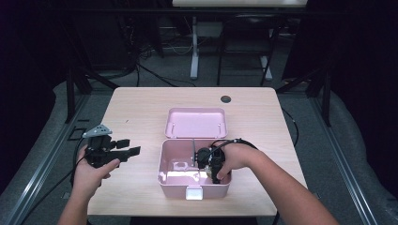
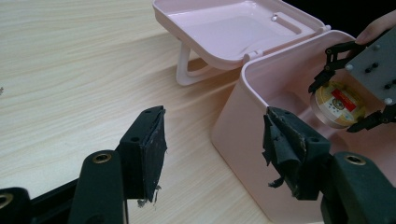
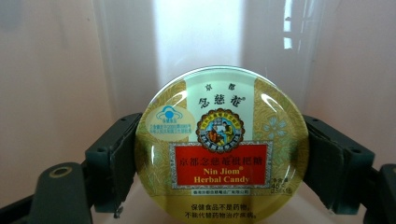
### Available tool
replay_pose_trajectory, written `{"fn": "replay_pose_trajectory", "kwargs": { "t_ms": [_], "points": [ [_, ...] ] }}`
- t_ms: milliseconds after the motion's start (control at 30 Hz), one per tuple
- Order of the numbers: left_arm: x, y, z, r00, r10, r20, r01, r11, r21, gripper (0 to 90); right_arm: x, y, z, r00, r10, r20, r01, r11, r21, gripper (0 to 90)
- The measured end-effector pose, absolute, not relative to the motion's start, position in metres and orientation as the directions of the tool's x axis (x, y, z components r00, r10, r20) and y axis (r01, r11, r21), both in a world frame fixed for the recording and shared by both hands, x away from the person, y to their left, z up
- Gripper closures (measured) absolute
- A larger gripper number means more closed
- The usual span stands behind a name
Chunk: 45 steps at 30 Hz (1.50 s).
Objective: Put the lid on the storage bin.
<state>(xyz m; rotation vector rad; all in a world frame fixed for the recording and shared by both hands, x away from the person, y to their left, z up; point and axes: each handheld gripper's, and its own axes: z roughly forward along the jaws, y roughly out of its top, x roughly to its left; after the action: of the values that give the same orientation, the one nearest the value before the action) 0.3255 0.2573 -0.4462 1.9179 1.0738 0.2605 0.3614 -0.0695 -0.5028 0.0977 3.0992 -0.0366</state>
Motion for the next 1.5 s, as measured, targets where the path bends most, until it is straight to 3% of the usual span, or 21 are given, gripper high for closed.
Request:
{"fn": "replay_pose_trajectory", "kwargs": {
  "t_ms": [1500],
  "points": [
    [0.326, 0.259, -0.447, 0.596, 0.771, -0.226, 0.58, -0.218, 0.785, 39.3, 0.367, -0.07, -0.519, -0.998, 0.07, -0.004, 0.07, 0.998, -0.001, 19.6]
  ]
}}
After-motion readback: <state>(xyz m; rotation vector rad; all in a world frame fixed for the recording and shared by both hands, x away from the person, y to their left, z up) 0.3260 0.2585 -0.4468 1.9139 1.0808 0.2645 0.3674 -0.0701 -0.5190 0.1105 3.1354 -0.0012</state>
